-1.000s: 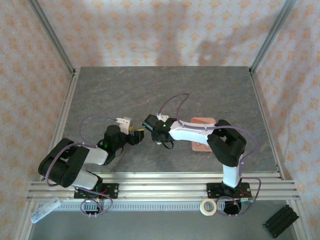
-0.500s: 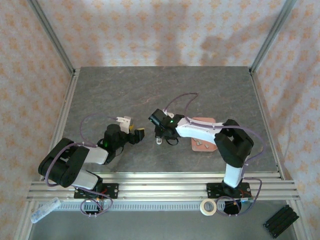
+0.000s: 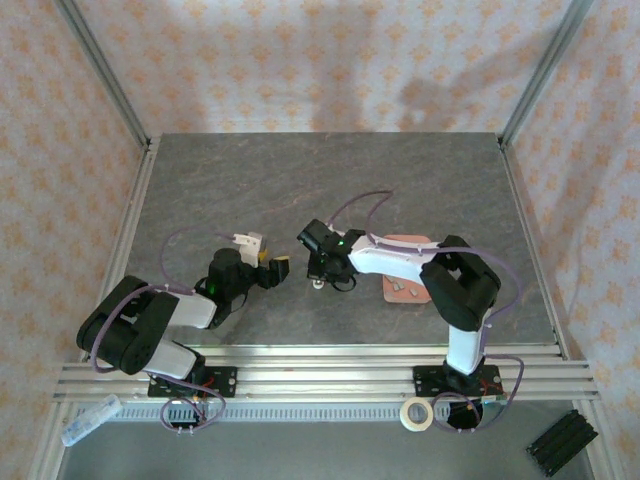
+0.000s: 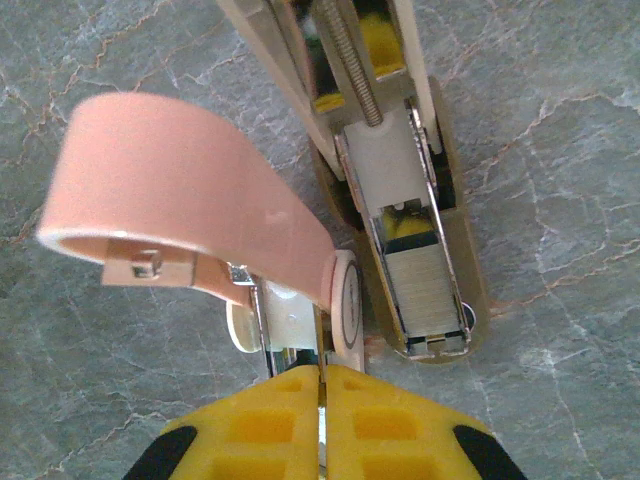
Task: Load the staples into the stapler
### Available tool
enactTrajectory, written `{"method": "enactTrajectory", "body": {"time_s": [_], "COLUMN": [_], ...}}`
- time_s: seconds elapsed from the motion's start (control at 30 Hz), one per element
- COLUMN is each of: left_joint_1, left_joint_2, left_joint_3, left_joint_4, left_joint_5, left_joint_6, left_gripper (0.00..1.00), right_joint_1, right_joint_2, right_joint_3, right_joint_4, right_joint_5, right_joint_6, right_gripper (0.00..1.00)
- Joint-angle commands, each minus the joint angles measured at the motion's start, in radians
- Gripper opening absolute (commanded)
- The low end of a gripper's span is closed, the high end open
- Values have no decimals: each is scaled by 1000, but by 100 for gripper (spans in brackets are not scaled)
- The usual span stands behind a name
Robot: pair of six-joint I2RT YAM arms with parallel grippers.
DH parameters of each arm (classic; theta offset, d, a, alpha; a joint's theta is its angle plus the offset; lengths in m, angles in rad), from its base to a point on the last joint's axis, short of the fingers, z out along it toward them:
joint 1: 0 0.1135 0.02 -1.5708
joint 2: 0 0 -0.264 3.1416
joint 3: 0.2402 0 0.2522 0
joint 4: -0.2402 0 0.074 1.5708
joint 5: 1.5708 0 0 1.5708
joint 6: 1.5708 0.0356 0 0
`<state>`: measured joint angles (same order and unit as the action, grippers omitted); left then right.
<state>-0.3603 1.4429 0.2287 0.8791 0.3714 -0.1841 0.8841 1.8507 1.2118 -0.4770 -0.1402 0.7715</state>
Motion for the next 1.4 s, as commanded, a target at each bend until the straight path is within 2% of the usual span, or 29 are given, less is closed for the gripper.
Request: {"method": "enactTrajectory", "body": {"time_s": [0.0,0.2,0.53,0.87,1.13,1.37], "left_joint_1": [-9,-10,-11,-46,-102,-116], "left_joint_2": [11,10,8,61,217,305], "left_joint_3": [18,20,77,295,567,696], "left_joint_4": [12,16,3,-265,-581,-710], "left_joint_5": [12,15,48,131,222,304], "left_joint_6": [16,12,-24,9,104,152], "left_gripper": [75,75,75,75,76,75], "right_joint_1": [-7,-11,-11,-35,-97,-99], "right_joint_2": [45,56,-74,-253,-393,-460], "right_joint_3": [-2,5,-20,-132,-250,-300], "right_joint_4": [-5,-25,48,67,78,69], "right_joint_5": [-12,-7,28,85,70,90], "right_joint_6": [20,27,-30,-47,-59,-56], "right_gripper": [7,9,18,22,24,24]}}
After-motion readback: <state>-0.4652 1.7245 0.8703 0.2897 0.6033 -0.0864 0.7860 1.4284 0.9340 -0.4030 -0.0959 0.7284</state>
